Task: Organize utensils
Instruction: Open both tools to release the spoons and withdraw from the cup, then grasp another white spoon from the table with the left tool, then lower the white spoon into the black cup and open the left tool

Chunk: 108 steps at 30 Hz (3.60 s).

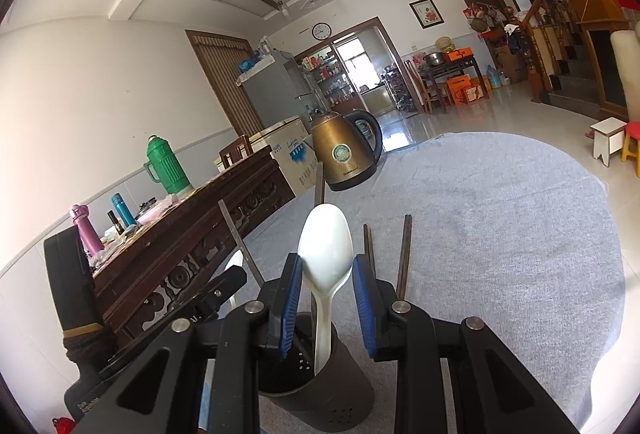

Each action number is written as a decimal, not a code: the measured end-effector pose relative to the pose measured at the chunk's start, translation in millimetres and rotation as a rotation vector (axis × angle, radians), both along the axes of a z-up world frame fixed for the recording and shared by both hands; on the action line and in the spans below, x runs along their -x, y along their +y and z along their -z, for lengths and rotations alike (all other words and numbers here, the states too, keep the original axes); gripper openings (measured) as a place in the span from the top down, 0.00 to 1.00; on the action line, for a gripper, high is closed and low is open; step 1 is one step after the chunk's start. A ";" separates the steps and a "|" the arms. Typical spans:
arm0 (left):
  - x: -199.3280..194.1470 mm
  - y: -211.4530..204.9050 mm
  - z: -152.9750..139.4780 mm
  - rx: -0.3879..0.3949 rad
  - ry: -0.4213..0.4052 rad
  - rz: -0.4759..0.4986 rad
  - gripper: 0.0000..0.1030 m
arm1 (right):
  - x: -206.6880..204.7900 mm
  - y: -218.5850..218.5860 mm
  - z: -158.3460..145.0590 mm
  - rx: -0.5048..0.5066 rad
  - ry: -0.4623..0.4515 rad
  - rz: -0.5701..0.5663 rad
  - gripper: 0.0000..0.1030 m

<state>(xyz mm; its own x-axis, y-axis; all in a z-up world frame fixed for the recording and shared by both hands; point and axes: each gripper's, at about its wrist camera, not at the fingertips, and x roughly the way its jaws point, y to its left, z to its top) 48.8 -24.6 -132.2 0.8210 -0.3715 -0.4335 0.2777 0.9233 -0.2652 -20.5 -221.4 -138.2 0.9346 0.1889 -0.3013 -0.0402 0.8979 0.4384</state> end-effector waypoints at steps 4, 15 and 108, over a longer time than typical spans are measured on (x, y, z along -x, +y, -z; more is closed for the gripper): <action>2.5 -3.6 -0.3 -0.010 0.006 0.008 0.71 | 0.6 1.1 2.6 0.001 0.012 -0.005 0.72; 7.7 -5.3 -4.2 -0.035 0.011 0.051 0.68 | 4.3 -8.7 4.5 -0.036 0.033 0.002 0.69; 4.3 6.8 -7.4 0.112 -0.130 0.014 0.74 | 8.4 -49.1 29.3 -0.116 0.135 0.112 0.69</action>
